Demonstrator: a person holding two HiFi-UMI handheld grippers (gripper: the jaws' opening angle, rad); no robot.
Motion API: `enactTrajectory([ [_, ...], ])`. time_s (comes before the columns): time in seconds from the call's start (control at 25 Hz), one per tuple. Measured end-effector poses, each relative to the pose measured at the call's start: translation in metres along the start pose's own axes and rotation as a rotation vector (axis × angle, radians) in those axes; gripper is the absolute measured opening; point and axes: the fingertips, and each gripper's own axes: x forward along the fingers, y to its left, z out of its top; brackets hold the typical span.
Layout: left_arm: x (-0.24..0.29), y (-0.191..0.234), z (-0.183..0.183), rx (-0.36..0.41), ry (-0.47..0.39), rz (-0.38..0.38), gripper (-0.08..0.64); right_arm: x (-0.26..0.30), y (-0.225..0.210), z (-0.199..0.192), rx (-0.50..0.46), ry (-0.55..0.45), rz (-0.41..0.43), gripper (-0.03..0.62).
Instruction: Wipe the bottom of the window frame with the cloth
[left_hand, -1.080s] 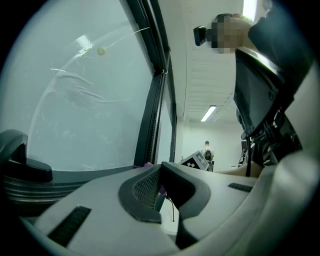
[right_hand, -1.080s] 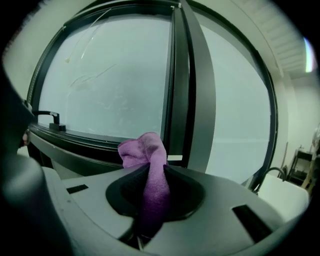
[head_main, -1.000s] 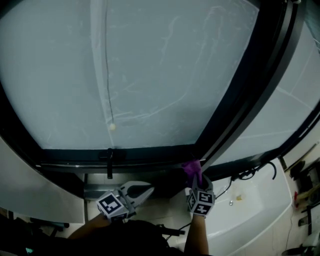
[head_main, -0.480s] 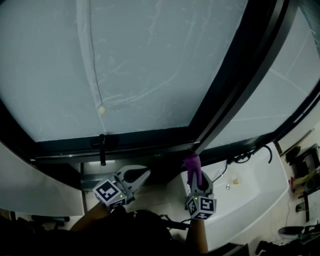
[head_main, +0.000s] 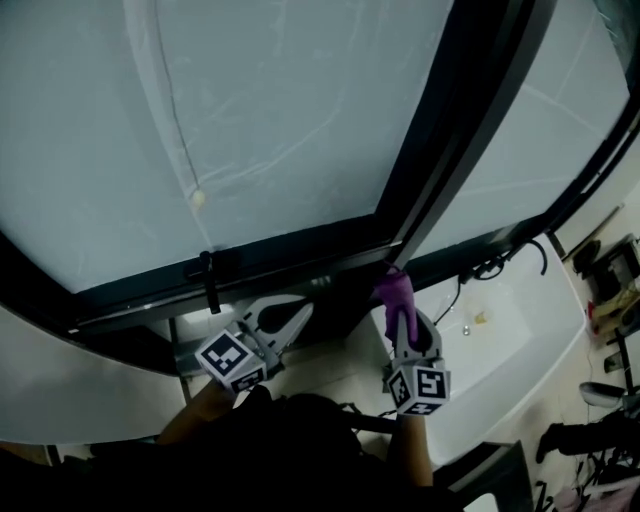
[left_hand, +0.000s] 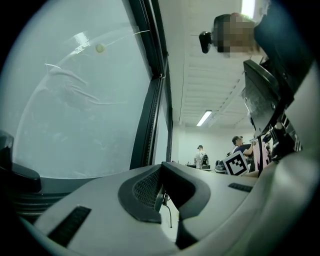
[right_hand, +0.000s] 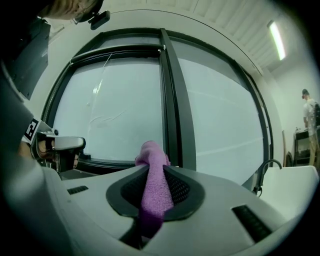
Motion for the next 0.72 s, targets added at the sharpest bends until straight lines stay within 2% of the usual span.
enactTrajectory([
  [0.32,-0.001,-0.002,0.001,0.000,-0.009,-0.043,0.002,-0.017,-0.001,0.008,0.036,-0.037,-0.056,0.060],
  [0.72,0.000,-0.008,-0.001,0.002,0.007,-0.074,0.002,-0.025,0.005,0.005,0.047,-0.045,-0.064,0.060],
])
